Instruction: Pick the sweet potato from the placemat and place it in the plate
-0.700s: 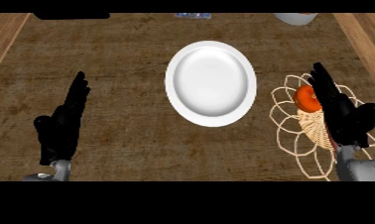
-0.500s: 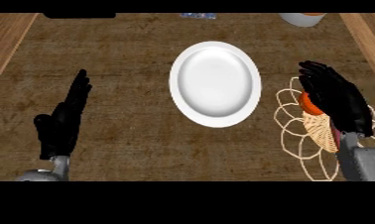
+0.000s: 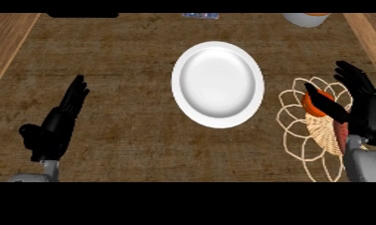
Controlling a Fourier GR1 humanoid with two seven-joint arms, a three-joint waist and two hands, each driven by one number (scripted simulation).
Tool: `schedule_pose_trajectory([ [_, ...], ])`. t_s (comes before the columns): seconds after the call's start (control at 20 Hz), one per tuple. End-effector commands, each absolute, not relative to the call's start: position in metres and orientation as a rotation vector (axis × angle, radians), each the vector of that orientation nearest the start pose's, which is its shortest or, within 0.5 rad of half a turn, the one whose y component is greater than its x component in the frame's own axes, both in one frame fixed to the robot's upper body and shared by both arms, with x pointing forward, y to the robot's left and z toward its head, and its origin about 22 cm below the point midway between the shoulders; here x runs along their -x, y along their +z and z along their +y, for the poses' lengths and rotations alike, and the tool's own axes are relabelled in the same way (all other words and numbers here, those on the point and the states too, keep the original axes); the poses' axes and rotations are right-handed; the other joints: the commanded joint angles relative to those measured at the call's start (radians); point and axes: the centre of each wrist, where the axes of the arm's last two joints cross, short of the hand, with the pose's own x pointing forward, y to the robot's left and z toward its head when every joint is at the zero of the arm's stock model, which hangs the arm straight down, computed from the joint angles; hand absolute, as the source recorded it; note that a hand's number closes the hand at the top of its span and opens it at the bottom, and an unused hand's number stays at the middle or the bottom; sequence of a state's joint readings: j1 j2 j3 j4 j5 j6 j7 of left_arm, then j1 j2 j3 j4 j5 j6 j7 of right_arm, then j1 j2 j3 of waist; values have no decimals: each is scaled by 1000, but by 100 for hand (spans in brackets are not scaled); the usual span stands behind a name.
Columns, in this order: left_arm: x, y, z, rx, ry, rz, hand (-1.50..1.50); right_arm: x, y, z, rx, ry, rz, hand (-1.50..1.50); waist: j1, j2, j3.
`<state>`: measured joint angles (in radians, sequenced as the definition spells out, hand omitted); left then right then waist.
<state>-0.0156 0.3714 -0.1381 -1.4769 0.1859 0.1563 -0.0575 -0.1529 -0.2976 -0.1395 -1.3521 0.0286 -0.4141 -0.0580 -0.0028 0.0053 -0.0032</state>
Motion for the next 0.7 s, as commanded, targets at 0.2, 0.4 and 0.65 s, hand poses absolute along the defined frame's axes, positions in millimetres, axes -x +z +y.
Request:
schedule_pose_trajectory([
  [0.2,-253,-11,302,-138,-127,-1527,0,-224,-6,-319,901,-170,-1617,-150,-5,-6,3],
  [0.4,-248,-5,313,-154,-132,-1540,0,-202,26,-334,996,-146,-1562,-150,-5,-7,2],
  [0.65,-246,-33,298,-171,-123,-1511,0,-189,44,-341,1035,75,-1307,-150,-10,-5,-1],
])
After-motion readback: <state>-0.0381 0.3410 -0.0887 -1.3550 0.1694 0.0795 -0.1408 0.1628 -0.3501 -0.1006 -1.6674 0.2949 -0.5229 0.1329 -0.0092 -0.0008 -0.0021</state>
